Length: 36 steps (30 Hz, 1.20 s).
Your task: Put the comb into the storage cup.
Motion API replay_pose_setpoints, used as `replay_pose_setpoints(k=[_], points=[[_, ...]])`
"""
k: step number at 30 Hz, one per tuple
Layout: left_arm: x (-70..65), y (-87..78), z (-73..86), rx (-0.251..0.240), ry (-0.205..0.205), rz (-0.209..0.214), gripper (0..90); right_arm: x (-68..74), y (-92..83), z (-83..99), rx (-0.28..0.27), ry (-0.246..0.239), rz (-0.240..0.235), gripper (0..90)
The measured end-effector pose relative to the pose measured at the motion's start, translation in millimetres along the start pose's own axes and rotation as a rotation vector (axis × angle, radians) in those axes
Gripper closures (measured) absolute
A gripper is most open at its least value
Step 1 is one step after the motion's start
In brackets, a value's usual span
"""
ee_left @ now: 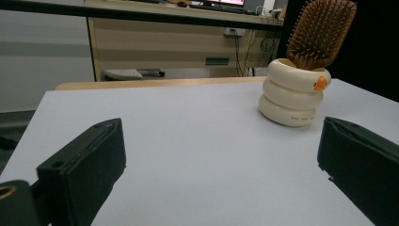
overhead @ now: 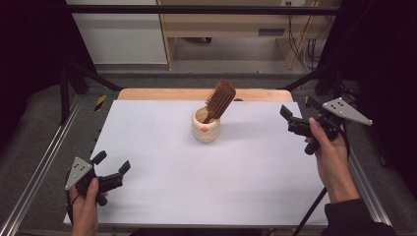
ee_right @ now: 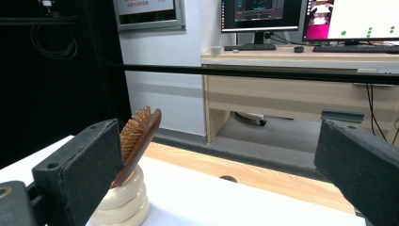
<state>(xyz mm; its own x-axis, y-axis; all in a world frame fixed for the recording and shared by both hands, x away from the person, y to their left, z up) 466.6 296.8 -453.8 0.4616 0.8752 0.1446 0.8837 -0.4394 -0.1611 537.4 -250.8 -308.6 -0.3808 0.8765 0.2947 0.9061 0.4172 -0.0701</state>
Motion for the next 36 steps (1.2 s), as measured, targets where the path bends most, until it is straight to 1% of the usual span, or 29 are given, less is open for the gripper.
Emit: replay_pose_setpoints(k=[6,16,19,22,23,28,32,36], points=[[-2.5,1.1,-0.8,0.000,0.006,0.006,1.7,-2.8,-6.1,2.9,-0.010,0.017,0.004,2.0],[-1.7,2.5,1.0,0.005,0.006,0.008,1.6,-4.6,-14.7,5.1,-0.005,-0.007,0.011,2.0],[-1.7,3.2,0.7,0.006,0.010,0.008,1.7,-4.0,-17.8,7.7,0.009,-0.028,0.012,1.9],[-3.5,2.3,-0.8,-0.009,0.033,0.019,1.5,-5.1,-21.0,11.6,0.014,-0.034,0.012,1.9],[-4.1,2.6,-0.6,-0.008,0.035,0.020,1.4,-5.7,-22.4,14.2,0.016,-0.027,0.013,2.0],[-4.9,3.7,0.0,-0.001,0.031,0.021,1.4,-7.5,-28.7,23.3,0.023,-0.019,0.016,2.0],[-2.0,1.8,-0.5,-0.005,0.020,0.011,1.4,-9.4,-32.5,26.9,0.031,-0.035,0.021,2.0],[-0.1,0.6,-0.7,-0.011,0.008,0.007,1.5,-12.8,-35.9,28.4,0.031,-0.029,0.029,2.0]])
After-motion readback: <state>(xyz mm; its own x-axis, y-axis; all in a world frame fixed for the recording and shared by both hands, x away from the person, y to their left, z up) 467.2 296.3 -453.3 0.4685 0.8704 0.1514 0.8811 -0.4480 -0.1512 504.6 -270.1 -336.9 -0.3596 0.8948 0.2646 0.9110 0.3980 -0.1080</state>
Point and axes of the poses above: each handheld gripper's, and its own axes: y roughly forward along the jaws, z roughly out of its underside, x roughly to its left, the point moved 6 cm from there along y, roughly forward along the jaws, and after that the axes turned 14 degrees about y, right-handed, at the moved point
